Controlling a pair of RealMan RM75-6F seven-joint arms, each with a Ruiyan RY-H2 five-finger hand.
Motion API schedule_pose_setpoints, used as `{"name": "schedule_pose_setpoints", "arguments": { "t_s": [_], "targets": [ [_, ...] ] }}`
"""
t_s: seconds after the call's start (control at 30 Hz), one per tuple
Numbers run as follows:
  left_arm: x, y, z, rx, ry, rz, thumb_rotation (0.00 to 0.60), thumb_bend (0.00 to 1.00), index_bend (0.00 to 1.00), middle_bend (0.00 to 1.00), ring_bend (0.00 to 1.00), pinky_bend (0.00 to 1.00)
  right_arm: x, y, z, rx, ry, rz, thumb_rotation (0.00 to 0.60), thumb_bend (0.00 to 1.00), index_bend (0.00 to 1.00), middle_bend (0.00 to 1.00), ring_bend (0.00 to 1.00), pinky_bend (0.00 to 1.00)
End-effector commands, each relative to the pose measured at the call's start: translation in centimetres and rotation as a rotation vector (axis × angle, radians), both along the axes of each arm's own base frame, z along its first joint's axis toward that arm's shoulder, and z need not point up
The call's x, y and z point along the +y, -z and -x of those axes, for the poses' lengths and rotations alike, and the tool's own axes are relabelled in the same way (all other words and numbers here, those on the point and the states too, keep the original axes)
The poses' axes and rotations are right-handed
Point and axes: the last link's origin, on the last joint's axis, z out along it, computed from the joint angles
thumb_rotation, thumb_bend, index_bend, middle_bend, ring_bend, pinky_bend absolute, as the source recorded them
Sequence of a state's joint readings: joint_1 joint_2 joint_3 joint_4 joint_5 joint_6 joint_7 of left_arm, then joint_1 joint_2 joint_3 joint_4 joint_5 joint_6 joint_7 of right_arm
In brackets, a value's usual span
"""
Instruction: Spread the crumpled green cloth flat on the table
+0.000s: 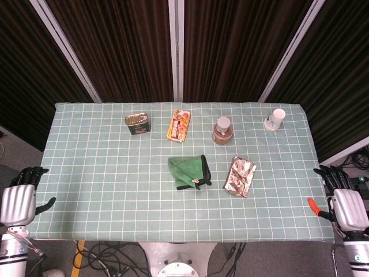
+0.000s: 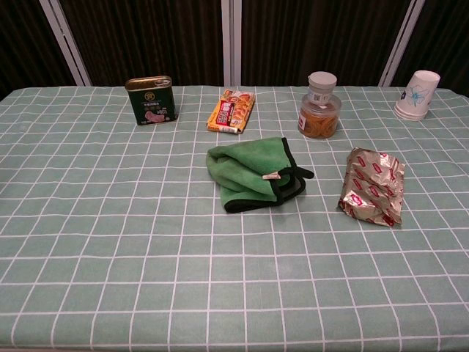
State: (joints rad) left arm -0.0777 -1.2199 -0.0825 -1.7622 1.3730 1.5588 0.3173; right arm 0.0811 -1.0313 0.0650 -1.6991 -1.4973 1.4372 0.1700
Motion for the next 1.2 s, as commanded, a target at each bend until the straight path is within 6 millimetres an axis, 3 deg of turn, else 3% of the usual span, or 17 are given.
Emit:
{"name": "schedule_pose_setpoints", "arguments": {
  "t_s": [0.03, 0.8, 1.0, 1.2],
  "targets": [
    [-0.2, -0.1, 0.0, -0.007, -0.003, 0.003, 0.6, 0.03, 0.25, 0.24, 0.16, 0.3, 0.1, 0.0, 0.1, -0.003, -0.001, -0.003, 0.6, 0.2, 0.15, 0.09, 0.0, 0.0],
    [0.0, 0.2, -0.9, -0.027, 0.083, 0.113, 0.6, 0.03, 0.25, 0.24, 0.16, 0.29, -0.1, 0.2, -0.2, -0.007, -0.037, -0.029, 0.6, 0.21, 0.21, 0.09, 0.0, 0.0],
    [0.4, 0.6, -0.7, -0.035, 0.077, 0.137, 0.6, 0.03, 0.25, 0.24, 0.16, 0.29, -4.0, 3.2, -3.1, 0.006, -0.182, -0.133, 0.6, 0.21, 0.27, 0.09, 0.0, 0.0],
    [0.2, 0.6, -0.6, -0.045, 0.07, 0.132, 0.6, 0.03, 0.25, 0.24, 0.16, 0.29, -10.2, 9.7, -7.5, 0.035, -0.318, -0.305, 0.6, 0.21, 0.3, 0.09, 0.0, 0.0]
  ]
}}
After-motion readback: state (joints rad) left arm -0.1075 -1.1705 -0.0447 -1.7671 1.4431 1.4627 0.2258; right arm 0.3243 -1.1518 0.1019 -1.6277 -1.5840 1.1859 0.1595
